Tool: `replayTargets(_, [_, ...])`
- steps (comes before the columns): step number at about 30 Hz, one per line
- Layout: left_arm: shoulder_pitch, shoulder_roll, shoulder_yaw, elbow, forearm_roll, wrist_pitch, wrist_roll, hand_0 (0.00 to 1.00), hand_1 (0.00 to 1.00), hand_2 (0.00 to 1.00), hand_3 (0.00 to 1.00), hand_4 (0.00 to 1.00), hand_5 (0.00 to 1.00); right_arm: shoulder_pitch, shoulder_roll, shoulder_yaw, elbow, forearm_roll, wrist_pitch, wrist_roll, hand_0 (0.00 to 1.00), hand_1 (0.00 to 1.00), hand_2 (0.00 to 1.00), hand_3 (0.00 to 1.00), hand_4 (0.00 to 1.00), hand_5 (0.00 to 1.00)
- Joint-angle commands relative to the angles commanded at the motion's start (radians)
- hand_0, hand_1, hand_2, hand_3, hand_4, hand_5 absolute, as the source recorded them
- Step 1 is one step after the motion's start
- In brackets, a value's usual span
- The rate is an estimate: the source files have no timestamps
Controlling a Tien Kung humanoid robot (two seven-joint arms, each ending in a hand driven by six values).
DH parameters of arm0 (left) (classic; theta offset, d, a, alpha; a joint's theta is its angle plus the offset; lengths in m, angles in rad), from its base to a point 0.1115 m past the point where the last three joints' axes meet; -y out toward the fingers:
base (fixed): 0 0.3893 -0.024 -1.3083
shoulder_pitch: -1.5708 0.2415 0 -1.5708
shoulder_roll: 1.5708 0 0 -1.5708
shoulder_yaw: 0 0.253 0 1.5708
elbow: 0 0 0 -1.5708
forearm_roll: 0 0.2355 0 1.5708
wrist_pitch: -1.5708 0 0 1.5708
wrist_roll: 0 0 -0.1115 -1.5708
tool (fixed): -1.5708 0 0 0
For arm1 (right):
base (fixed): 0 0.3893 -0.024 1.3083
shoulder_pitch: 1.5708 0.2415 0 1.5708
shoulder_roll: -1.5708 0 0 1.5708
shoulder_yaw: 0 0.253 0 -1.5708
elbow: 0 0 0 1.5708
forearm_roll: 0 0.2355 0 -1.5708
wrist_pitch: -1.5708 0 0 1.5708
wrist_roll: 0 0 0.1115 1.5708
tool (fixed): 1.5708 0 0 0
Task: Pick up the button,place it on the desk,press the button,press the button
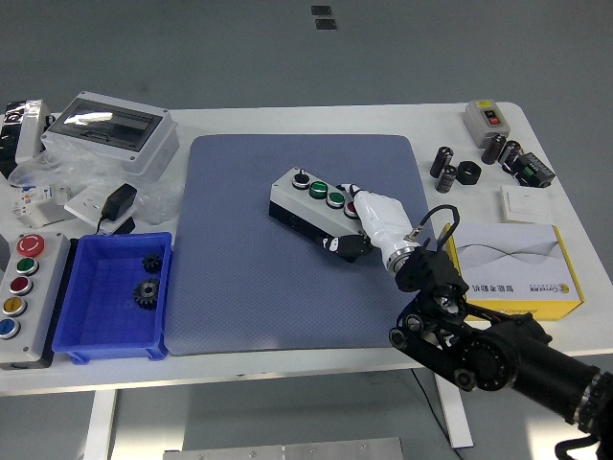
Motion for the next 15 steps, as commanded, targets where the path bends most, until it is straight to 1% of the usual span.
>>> replayTargets(2, [0.0, 0.0, 0.0, 0.0, 0.0, 0.0, 0.0, 0.626, 0.553, 0.529, 0.598, 0.626, 0.197, -0.001, -0.002, 0.003, 0.004, 0.0, -0.001, 0.003, 0.176, 0.397, 0.474, 0.71, 0.681, 0.162])
replayTargets(3, [0.0, 0.0, 0.0, 0.0, -0.001, 0.0, -0.001, 0.626, 0.552, 0.529, 0.598, 0.626, 0.196, -0.003, -0.006, 0.008, 0.012, 0.003, -0.003, 0.011, 0.151, 0.371, 0.419, 0.661, 0.625, 0.183])
replayTargets(4, [0.0, 0.0, 0.0, 0.0, -0.001, 0.0, -0.001, 0.626, 0.552, 0.529, 0.598, 0.626, 0.196, -0.006, -0.011, 0.013, 0.022, 0.008, -0.004, 0.023, 0.151, 0.371, 0.419, 0.661, 0.625, 0.183])
replayTargets(6, [0.001, 0.0, -0.001, 0.0, -0.001, 0.0, -0.001, 0.626, 0.552, 0.529, 0.598, 0.626, 0.196, -0.013, -0.032, 0.027, 0.058, 0.038, 0.001, 0.065, 0.151, 0.371, 0.419, 0.661, 0.625, 0.183])
replayTargets(8, [0.001, 0.0, -0.002, 0.0, -0.002, 0.001, -0.002, 0.626, 0.552, 0.529, 0.598, 0.626, 0.196, -0.019, -0.064, 0.044, 0.101, 0.077, 0.023, 0.118, 0.151, 0.371, 0.419, 0.661, 0.625, 0.183])
replayTargets(9, [0.001, -0.001, -0.002, 0.0, -0.002, 0.001, -0.002, 0.626, 0.551, 0.529, 0.598, 0.626, 0.196, -0.021, -0.077, 0.049, 0.118, 0.087, 0.035, 0.139, 0.115, 0.313, 0.355, 0.491, 0.283, 0.02])
replayTargets(11, [0.001, -0.001, -0.003, 0.0, -0.003, 0.002, -0.002, 0.626, 0.551, 0.529, 0.598, 0.626, 0.196, -0.021, -0.117, 0.055, 0.163, 0.116, 0.075, 0.199, 0.115, 0.313, 0.355, 0.491, 0.283, 0.02])
replayTargets(14, [0.001, -0.002, -0.005, 0.0, 0.0, 0.002, -0.003, 0.626, 0.551, 0.529, 0.598, 0.626, 0.196, -0.016, -0.178, 0.034, 0.227, 0.155, 0.141, 0.288, 0.115, 0.313, 0.355, 0.491, 0.283, 0.02])
replayTargets(15, [0.0, -0.002, -0.005, 0.0, 0.001, 0.002, -0.004, 0.626, 0.551, 0.53, 0.599, 0.625, 0.195, -0.016, -0.199, 0.02, 0.249, 0.175, 0.165, 0.316, 0.11, 0.292, 0.336, 0.43, 0.173, 0.002])
